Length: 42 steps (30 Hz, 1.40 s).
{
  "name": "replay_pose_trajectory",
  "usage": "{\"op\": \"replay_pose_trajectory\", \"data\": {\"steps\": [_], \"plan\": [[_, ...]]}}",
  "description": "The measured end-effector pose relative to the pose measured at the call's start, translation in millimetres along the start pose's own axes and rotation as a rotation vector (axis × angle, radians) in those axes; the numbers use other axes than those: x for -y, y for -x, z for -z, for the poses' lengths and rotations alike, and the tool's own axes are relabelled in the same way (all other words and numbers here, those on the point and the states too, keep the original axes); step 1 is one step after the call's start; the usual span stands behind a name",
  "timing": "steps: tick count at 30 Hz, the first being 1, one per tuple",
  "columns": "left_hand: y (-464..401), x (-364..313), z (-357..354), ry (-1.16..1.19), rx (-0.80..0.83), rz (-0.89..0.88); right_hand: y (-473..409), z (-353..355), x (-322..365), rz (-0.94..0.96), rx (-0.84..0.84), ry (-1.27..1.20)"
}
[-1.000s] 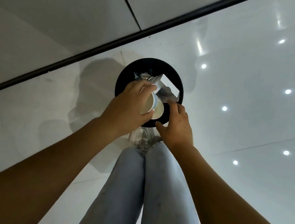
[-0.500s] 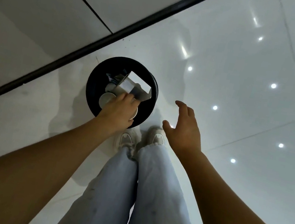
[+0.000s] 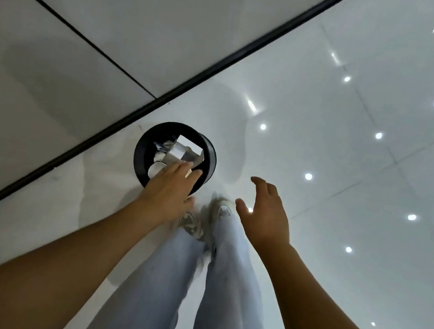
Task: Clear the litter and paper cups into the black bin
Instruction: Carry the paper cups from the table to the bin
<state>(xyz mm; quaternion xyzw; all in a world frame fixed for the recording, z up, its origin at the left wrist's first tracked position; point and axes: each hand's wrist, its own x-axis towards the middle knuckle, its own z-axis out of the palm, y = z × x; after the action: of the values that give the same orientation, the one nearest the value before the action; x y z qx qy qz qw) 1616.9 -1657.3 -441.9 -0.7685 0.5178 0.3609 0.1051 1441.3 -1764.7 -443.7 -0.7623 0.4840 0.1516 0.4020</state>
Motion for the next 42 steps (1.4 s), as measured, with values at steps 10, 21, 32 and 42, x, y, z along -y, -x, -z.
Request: {"op": "replay_pose_trajectory", "data": {"steps": [10, 21, 32, 42], "plan": [[146, -129, 124, -0.173, 0.001, -0.299, 207, 131, 31, -0.204, -0.165, 0.012], [262, -258, 150, -0.447, 0.061, -0.702, 425, 130, -15, -0.577, -0.339, -0.147], [335, -507, 64, -0.674, 0.005, -1.09, 607, 121, -174, -0.869, -0.57, -0.389], [450, -733, -78, -0.791, 0.095, -1.328, 787, 121, -351, -1.005, -0.674, -0.553]]}}
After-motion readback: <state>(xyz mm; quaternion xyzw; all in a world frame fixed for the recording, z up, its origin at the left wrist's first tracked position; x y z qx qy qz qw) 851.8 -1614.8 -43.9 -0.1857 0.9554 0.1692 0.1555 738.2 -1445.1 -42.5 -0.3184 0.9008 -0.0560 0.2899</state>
